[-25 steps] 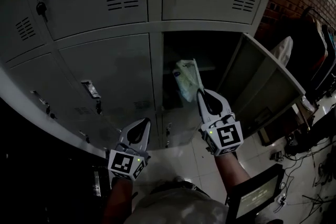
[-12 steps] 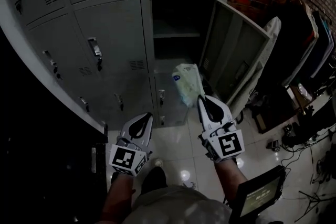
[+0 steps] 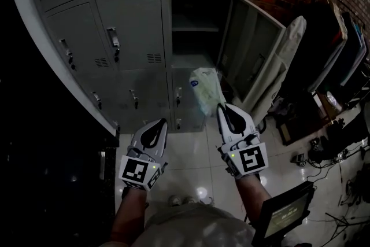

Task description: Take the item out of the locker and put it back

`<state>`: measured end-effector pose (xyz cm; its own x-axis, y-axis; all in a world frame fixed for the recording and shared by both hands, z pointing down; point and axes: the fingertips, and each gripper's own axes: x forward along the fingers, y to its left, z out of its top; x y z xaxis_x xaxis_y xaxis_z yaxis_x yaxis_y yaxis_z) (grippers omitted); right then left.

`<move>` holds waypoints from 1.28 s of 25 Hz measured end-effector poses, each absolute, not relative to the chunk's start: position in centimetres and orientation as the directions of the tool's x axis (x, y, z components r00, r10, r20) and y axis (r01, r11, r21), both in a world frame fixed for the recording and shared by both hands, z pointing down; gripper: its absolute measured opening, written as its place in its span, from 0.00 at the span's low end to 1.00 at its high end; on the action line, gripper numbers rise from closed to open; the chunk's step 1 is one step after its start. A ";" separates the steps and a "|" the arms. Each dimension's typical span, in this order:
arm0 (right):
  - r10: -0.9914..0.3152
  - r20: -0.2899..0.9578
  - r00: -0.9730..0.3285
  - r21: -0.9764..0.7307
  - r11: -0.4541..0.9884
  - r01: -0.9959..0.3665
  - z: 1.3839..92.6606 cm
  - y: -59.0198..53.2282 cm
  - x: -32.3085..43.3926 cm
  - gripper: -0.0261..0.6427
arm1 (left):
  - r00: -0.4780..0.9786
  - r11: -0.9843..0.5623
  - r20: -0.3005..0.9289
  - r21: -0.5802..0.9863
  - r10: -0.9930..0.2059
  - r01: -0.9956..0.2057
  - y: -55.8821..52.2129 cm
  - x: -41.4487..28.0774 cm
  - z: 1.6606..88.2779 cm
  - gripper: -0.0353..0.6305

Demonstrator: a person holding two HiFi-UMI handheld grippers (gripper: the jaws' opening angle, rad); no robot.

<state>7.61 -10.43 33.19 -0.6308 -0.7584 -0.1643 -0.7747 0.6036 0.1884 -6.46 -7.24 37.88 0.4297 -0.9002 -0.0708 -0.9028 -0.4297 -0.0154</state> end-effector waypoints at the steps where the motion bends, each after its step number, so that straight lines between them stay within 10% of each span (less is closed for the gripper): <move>1: -0.763 -0.158 -0.627 0.191 0.600 -0.777 33.3 -10.6 7.5 0.04 | 0.431 -0.431 -0.068 -0.020 -0.900 -0.902 -7.2 -6.7 37.8 0.06; 32: -0.771 -0.245 -0.588 0.176 0.561 -0.809 31.0 -35.0 4.8 0.05 | 0.463 -0.458 -0.089 -0.067 -0.882 -0.886 -29.2 -8.4 37.7 0.06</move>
